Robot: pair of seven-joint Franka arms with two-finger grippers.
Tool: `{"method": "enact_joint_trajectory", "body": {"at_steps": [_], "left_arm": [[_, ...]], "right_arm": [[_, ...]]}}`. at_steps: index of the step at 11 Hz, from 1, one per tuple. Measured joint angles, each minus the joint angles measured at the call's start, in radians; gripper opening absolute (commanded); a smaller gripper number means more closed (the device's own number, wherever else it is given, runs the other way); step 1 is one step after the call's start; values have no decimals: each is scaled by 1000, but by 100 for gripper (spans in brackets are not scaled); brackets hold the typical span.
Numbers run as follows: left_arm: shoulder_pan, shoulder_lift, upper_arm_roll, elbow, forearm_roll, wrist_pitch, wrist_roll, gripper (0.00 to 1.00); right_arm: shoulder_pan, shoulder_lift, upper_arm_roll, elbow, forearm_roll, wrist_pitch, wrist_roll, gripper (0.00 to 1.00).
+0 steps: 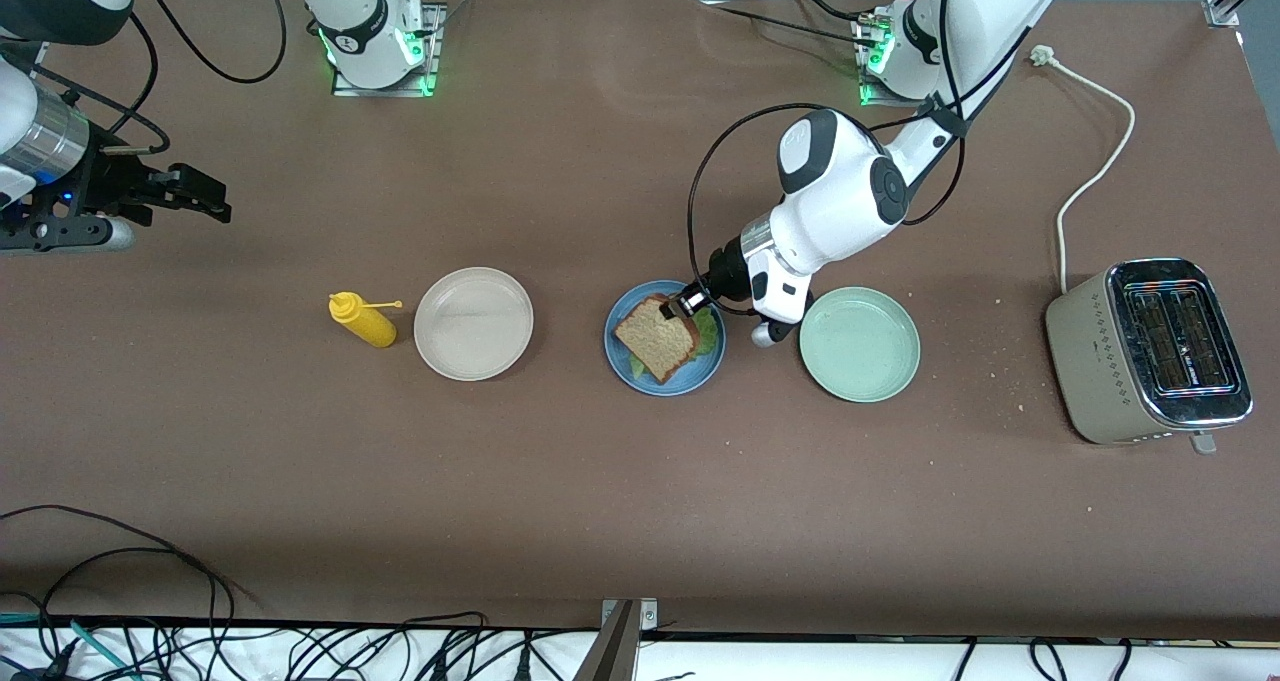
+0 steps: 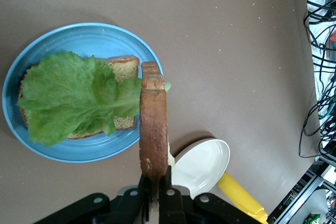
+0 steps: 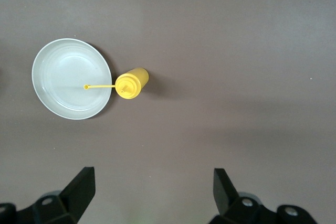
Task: Make sandwich in blue plate with both arms
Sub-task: 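Lower the bread onto the lettuce and open the left gripper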
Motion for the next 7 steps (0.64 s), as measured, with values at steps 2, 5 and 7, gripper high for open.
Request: {"method": "enact_joint_trajectory", "body": {"at_steps": [2,5,7], "left_arm": [[-5,2,3,2,0,0,-1,0],[-13,31,3,1,0,-1,-1,6],[-16,48,3,1,0,-3,-1,12]], "right_arm": [[0,0,0,2,0,0,0,100],[-1,-3,-1,38,0,-3,18,100],[0,-6,-1,66,-13,-13,79,100]]}}
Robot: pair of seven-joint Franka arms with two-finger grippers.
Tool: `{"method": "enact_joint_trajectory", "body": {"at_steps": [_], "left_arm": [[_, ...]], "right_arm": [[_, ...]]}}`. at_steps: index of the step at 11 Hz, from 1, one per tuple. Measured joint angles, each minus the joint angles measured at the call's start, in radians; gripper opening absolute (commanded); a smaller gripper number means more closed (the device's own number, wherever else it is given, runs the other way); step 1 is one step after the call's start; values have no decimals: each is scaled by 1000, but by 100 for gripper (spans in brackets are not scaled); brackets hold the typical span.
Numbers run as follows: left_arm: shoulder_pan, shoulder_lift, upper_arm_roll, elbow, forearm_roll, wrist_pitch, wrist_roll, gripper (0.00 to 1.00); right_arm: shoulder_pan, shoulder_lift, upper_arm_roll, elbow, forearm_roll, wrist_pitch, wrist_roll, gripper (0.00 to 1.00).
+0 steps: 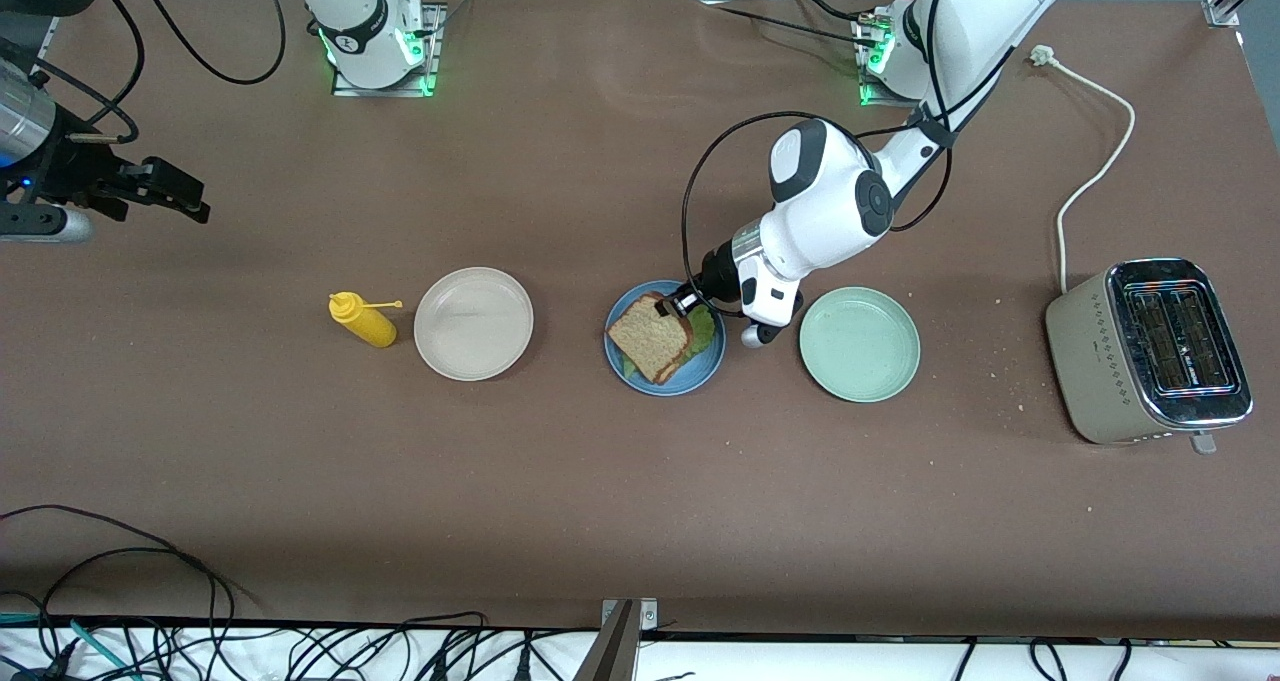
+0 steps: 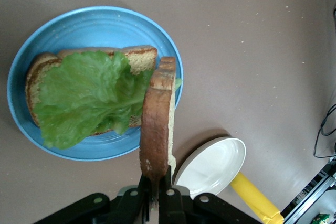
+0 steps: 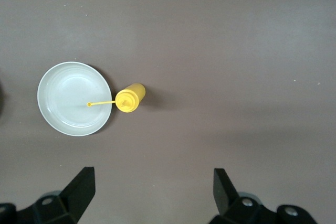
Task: Make sandwich in blue plate with both arms
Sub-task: 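Lower the bread onto the lettuce and open the left gripper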
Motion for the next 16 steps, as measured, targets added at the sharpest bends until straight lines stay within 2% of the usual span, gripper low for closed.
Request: {"method": "enact_joint_trajectory", "body": {"at_steps": [4,6,7,8,9,10,16], "left_arm": [[0,6,39,-1,0,-134,0,15],[0,6,59,-1,0,-188,0,27],[0,7,62,-1,0,-200,0,46],[-1,11,63,-1,0,-206,0,59],[-2,16,63,-1,0,-207,0,85],[-4,22,63,-1,0,-211,0,100],[-2,29,69,15,0,-240,0,100]], "right_arm": [[0,-1,0,5,-23,-7,-34,100],[0,-2,-7,9,-23,-22,-41,100],[0,-2,-7,16,-23,-37,-44,100],[0,-2,-9,25,-23,-50,-44,100],[0,-2,-20,33,-21,-58,-44,100],[-1,-2,-32,39,-21,-60,-46,100],[2,-1,-38,44,-19,-65,-49,100]]}}
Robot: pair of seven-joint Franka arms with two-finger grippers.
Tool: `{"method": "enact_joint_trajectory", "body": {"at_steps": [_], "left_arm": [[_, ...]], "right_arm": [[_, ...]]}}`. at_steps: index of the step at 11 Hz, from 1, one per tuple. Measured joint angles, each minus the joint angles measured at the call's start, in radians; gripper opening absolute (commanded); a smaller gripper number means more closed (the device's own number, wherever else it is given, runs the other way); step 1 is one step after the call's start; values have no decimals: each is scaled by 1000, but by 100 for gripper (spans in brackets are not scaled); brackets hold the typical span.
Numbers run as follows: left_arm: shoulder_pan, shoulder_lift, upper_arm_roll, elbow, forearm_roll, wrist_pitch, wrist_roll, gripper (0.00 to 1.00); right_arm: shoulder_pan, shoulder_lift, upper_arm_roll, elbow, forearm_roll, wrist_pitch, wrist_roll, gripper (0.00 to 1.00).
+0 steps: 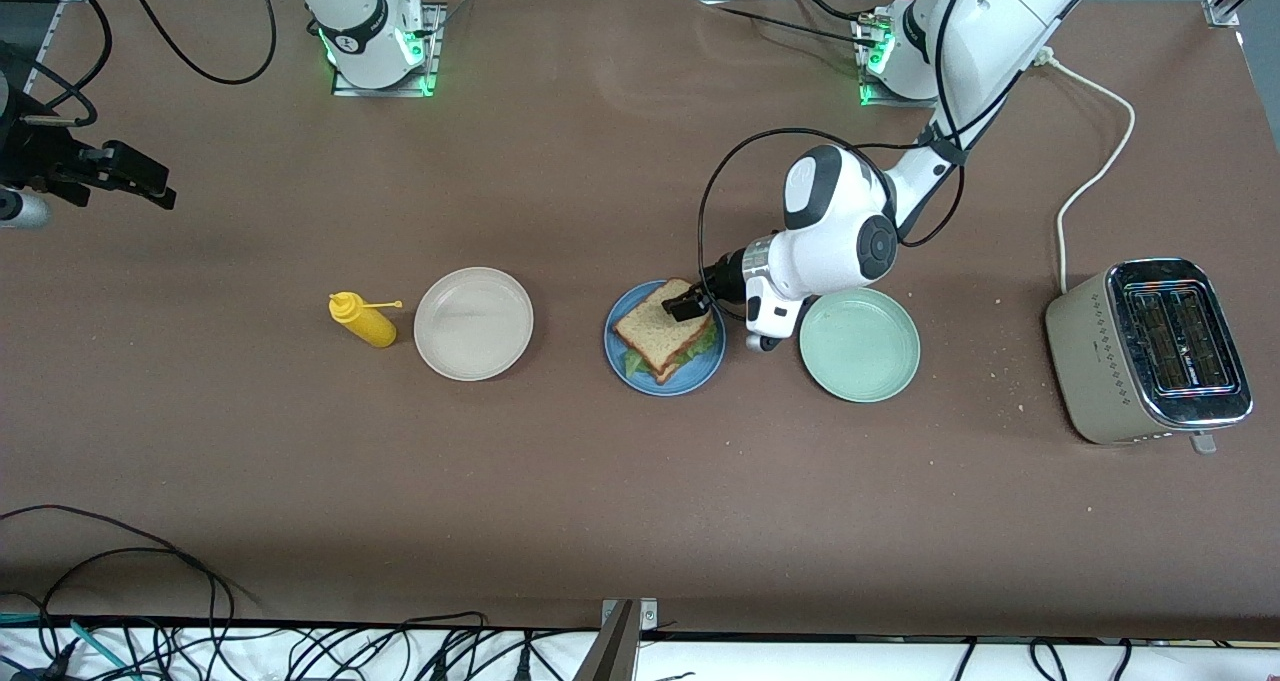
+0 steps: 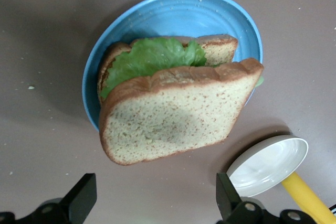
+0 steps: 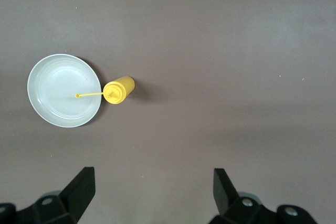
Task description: Make sandwich in blue plate with both arms
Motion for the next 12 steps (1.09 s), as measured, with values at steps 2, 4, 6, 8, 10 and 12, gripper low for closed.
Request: {"method": "enact_joint_trajectory", "body": {"at_steps": [2,4,6,8,10,12], "left_arm": [[22,-24,14,33,0,-88,0,100],[101,-108,23,67,0,-247,1,100],[222,-241,25,82,64,-448,5,100],[322,-347,26,129,221,-676,24,100],[363,-374,27,222,393,-858,98,100],[391,-376,28,292,523,-939,203,99]], "right_arm": [[1,0,3,1,0,0,0,100],[1,1,3,2,0,0,0,100],[4,2,3,2,0,-1,0,100],[13,4,6,3,0,0,0,100],[15,4,7,3,0,0,0,100],[15,5,7,3,0,0,0,100]]}}
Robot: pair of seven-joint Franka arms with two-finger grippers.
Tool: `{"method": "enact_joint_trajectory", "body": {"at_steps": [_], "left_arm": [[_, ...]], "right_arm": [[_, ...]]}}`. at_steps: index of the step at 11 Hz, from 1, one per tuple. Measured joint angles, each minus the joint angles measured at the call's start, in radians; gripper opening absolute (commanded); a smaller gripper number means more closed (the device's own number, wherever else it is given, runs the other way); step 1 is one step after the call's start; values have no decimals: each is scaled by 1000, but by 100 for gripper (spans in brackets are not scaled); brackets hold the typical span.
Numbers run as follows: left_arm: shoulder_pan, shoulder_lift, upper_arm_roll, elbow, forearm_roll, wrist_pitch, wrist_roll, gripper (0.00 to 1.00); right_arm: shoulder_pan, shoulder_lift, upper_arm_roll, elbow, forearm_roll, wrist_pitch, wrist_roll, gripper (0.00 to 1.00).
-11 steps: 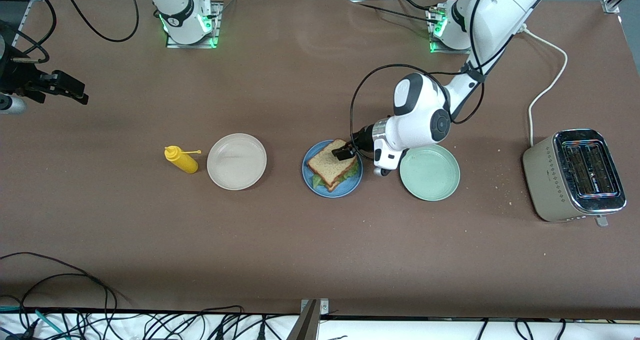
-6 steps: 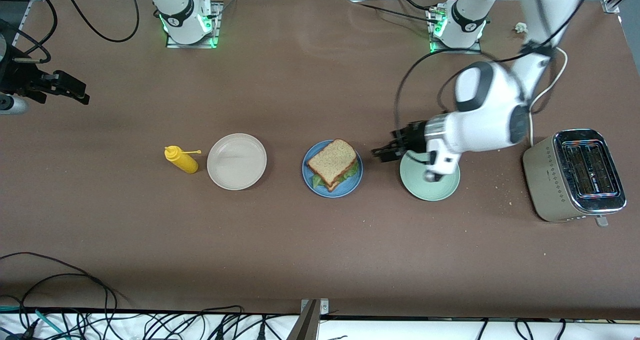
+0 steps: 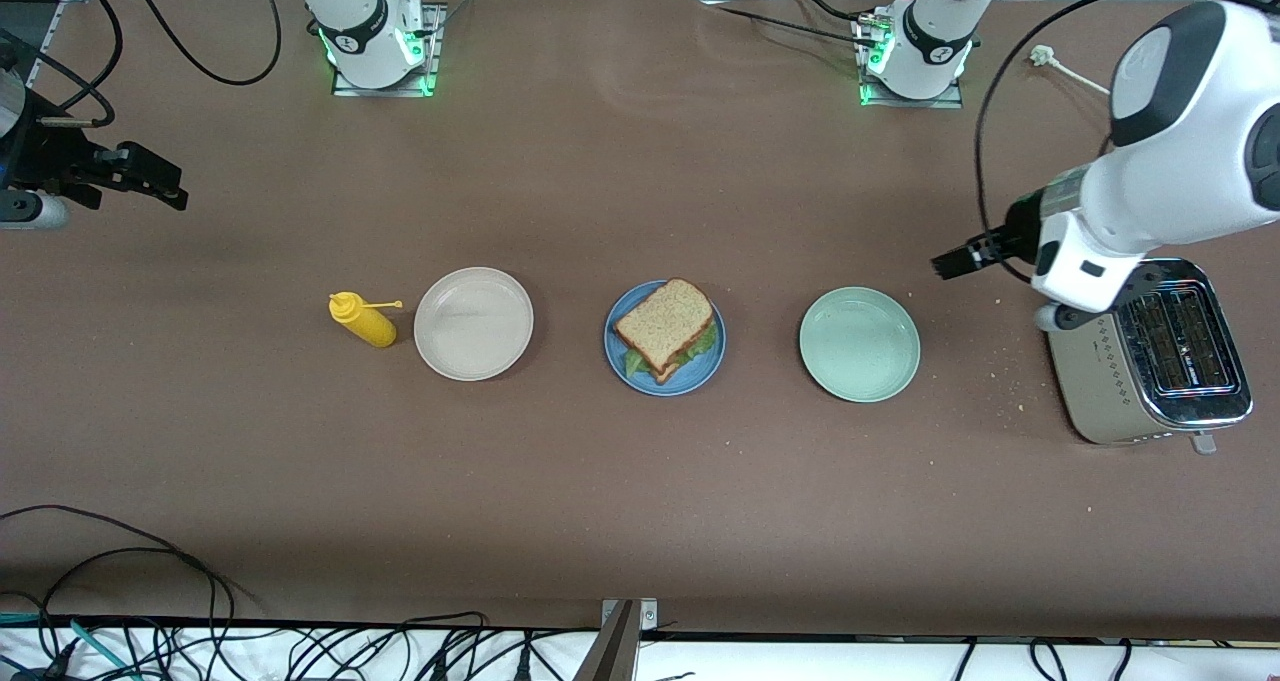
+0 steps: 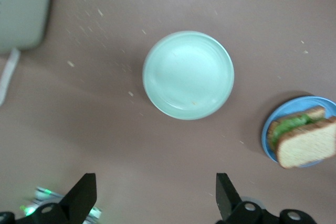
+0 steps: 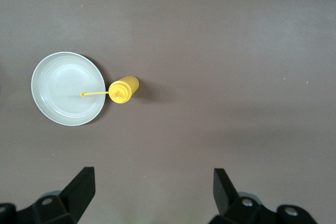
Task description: Make sandwich in blue plate with both arms
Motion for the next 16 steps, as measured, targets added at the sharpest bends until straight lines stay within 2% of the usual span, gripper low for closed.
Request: {"method": "enact_joint_trajectory", "body": {"at_steps": [3,7,13,14,15,16], "left_arm": [[30,-10,0,16,136,-14,156,100],[131,-32,-1,16,141,-16,332,100],[134,-49,-8,15,141,-36,343,100],[113,-49,12,14,139,-37,343,100],[44,-51,89,13,120,-37,347,100],[-67,-56,216,13,91,-37,361,100]], "right_arm": [[0,0,0,0,0,0,0,100],[0,0,0,0,0,0,0,100],[0,0,0,0,0,0,0,100],[0,0,0,0,0,0,0,100],[0,0,0,0,0,0,0,100],[0,0,0,0,0,0,0,100]]}}
